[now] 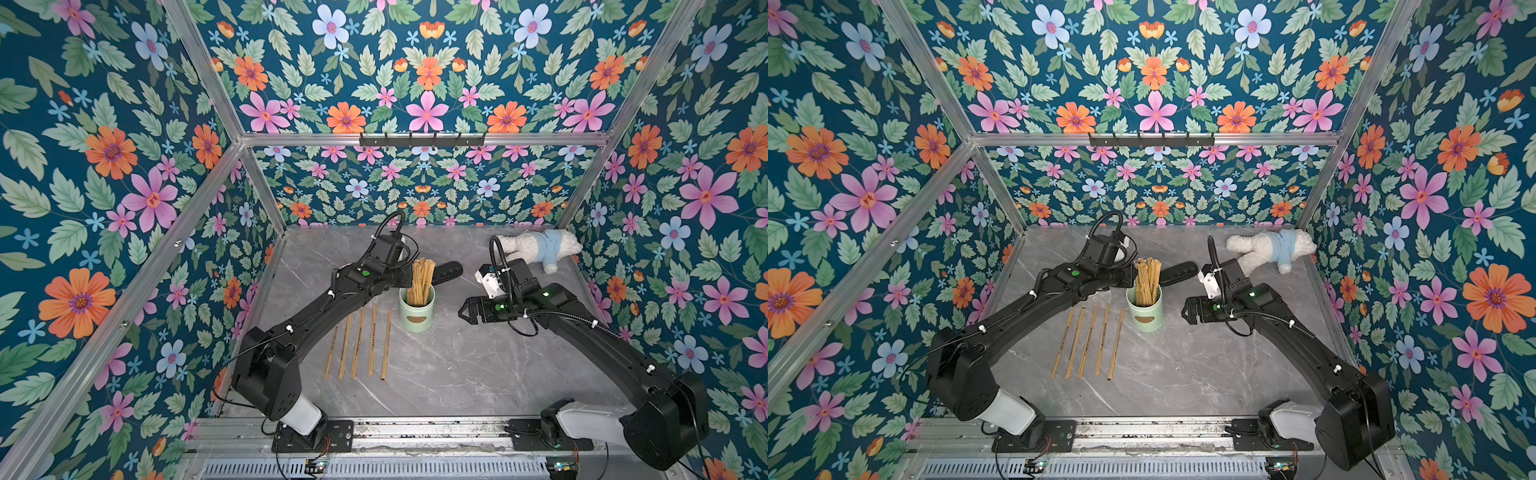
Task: Take the straws out of the storage container
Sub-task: Place the straw at the center of the board, then pick up the straw from the container.
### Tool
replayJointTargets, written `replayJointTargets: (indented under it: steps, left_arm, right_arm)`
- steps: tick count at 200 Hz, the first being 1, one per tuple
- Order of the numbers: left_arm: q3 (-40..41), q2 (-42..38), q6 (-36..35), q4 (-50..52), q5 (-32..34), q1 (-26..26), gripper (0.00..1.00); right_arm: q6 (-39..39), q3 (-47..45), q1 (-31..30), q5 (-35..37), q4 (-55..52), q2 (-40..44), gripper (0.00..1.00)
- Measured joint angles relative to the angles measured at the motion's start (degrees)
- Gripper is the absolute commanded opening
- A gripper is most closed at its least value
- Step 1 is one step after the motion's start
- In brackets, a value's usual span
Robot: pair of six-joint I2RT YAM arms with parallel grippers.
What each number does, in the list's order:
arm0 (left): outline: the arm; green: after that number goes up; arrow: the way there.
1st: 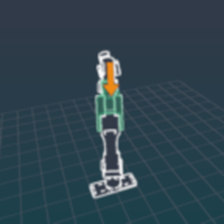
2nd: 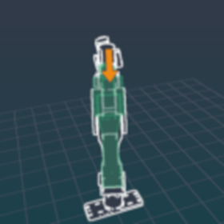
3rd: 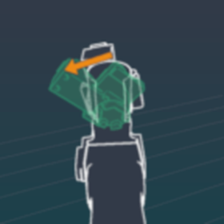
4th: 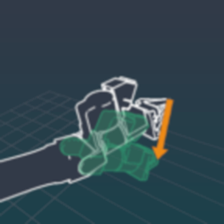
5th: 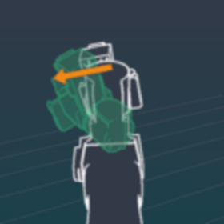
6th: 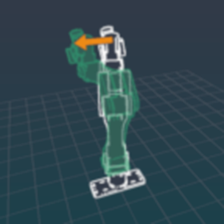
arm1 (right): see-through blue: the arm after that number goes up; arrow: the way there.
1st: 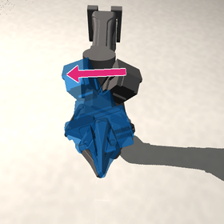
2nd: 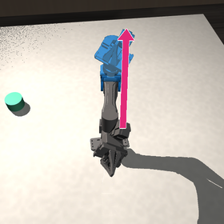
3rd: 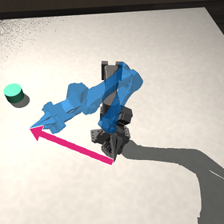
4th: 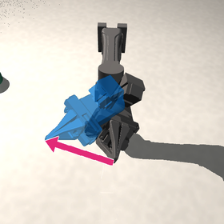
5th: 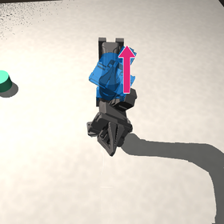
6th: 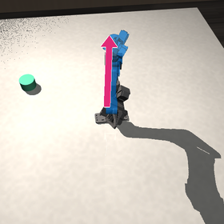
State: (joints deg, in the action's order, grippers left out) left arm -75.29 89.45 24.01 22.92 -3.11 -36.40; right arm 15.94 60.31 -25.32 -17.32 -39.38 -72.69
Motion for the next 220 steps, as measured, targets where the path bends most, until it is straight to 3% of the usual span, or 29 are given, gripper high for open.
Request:
replayJointTargets:
  steps: [220]
  left_arm:
    - [-0.5,2.54,-0.37,1.44,-0.02,-0.35,0.25]
  right_arm:
    - [-0.02,0.0,0.0,-0.02,0.04,-0.76,0.99]
